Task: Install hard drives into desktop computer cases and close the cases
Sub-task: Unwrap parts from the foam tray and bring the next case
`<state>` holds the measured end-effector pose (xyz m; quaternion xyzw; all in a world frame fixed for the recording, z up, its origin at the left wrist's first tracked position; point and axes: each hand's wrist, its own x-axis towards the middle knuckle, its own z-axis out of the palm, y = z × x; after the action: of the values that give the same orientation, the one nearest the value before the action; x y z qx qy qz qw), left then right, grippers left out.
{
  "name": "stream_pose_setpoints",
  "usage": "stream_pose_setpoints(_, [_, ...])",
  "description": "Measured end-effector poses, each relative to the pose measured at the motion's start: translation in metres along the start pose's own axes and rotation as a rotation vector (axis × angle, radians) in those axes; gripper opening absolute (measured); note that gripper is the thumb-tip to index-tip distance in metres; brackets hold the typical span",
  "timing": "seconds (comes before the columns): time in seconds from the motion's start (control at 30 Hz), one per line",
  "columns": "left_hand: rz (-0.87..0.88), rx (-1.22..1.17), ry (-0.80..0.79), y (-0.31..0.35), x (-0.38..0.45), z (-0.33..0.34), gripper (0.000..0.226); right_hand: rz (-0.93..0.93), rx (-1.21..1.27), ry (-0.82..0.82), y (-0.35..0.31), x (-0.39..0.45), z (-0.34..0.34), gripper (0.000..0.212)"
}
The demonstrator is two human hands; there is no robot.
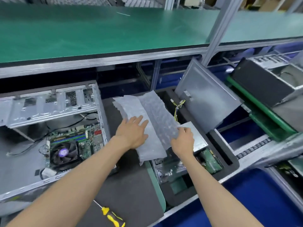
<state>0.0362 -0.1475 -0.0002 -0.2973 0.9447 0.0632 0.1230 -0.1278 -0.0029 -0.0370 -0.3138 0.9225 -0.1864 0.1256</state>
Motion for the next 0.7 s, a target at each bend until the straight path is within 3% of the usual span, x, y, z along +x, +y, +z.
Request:
stream_pose_setpoints(0.17, [0.031,0.024,-0.141,0.048,0.024,0.023,0.068,0.114,-0.134,0.035,0.042,0.016,-0.002,0.074])
stream_pose_setpoints(0.37, [-0.178,-0.057,-0.161,0.056,0.036,0.034,0.070,0.189,-0.162,-0.100,0.069,0.050,0.001,0.104])
stream_pose_setpoints(0.57, [-0.141,0.005,-0.125,0.049,0.036,0.042,0.066,0.169,-0.213,-0.026,0.070,0.060,0.005,0.101])
stream_pose_setpoints(0.7, [-0.071,-0.008,-0.091,0.050,0.036,0.044,0.062,0.172,-0.211,0.107,0.062,0.050,-0.003,0.100])
